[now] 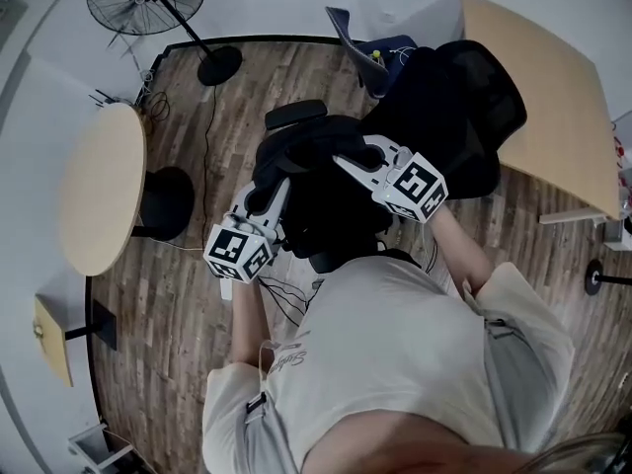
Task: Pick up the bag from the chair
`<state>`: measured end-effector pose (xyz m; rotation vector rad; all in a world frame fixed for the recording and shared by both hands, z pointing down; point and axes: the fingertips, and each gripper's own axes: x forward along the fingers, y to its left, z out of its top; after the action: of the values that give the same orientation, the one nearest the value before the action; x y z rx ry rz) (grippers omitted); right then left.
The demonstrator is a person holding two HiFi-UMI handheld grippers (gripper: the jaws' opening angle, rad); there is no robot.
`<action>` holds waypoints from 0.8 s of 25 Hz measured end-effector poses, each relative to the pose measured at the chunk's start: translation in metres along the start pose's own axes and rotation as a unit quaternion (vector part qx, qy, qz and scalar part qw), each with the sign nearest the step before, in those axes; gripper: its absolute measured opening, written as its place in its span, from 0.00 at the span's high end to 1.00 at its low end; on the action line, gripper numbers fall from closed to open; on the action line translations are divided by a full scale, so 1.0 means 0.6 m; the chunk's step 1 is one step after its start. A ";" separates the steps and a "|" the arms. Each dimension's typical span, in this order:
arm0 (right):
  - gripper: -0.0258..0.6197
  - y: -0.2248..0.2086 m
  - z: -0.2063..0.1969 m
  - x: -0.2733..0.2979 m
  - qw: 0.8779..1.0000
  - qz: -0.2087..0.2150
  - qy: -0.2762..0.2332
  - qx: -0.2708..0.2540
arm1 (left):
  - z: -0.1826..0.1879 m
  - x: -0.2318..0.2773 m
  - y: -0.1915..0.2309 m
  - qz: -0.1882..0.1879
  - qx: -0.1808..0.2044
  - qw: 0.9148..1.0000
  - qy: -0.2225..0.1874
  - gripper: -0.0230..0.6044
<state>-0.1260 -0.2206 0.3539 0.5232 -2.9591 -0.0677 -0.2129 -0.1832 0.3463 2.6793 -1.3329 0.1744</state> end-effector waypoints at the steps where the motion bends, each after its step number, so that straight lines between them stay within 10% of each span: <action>1: 0.91 -0.001 0.000 -0.002 1.000 0.000 -0.001 0.000 | 0.000 0.002 -0.002 -0.001 0.001 1.000 0.000 0.88; 20: 0.91 -0.002 -0.044 -0.015 1.000 0.010 0.009 0.027 | -0.053 0.014 -0.021 -0.006 -0.002 0.999 0.038 0.88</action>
<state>-0.1134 -0.2191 0.3787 0.4995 -2.9544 0.0185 -0.1992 -0.1767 0.3778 2.6491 -1.2925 0.2708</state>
